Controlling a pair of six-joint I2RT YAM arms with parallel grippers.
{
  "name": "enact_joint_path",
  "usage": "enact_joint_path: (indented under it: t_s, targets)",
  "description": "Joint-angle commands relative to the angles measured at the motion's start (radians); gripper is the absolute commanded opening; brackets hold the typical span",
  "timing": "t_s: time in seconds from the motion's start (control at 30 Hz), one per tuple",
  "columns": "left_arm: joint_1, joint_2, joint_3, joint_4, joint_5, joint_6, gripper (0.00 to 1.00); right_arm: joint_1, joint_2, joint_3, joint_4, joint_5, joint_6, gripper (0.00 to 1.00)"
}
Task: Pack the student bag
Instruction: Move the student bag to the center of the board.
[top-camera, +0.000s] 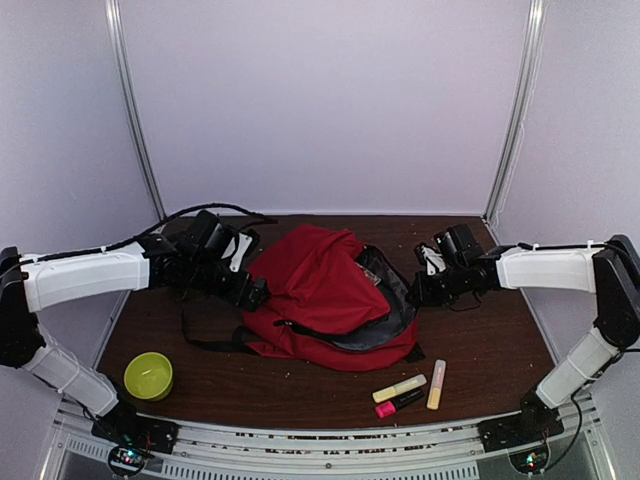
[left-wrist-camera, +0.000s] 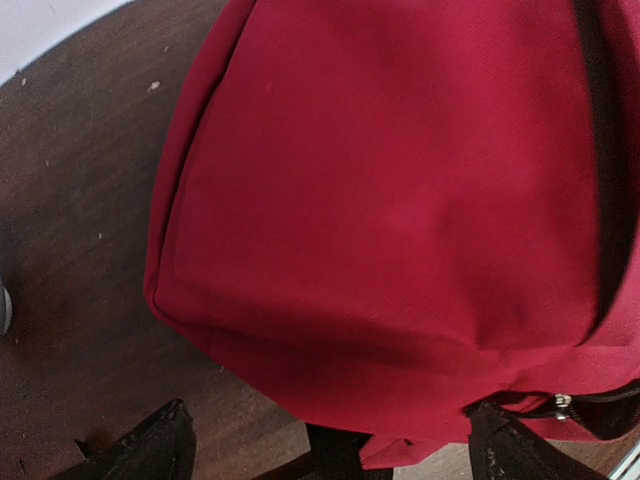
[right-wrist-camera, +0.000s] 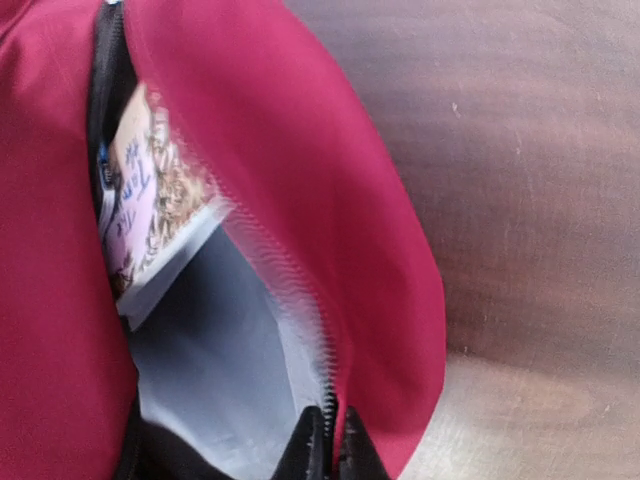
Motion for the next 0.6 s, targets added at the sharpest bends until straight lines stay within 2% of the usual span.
enact_joint_path:
  t_s: [0.0,0.2,0.4,0.5,0.57]
  targets:
    - [0.032,-0.015,-0.062,0.090,-0.001,-0.069,0.98,-0.006,0.051,0.146,-0.009,0.097,-0.043,0.00]
    - [0.032,-0.095,-0.126,0.149,0.031,-0.056,0.98,-0.058,0.192,0.387,-0.037,0.207,-0.098,0.00]
    - [0.042,-0.123,-0.144,0.153,0.055,-0.020,0.98,-0.099,0.382,0.679,-0.084,0.223,-0.136,0.02]
    - [0.050,-0.063,-0.123,0.172,0.130,-0.006,0.98,-0.098,0.434,0.811,-0.195,0.202,-0.152,0.29]
    - [0.050,-0.013,-0.107,0.187,0.169,0.007,0.98,-0.092,0.396,0.797,-0.207,0.255,-0.151,0.41]
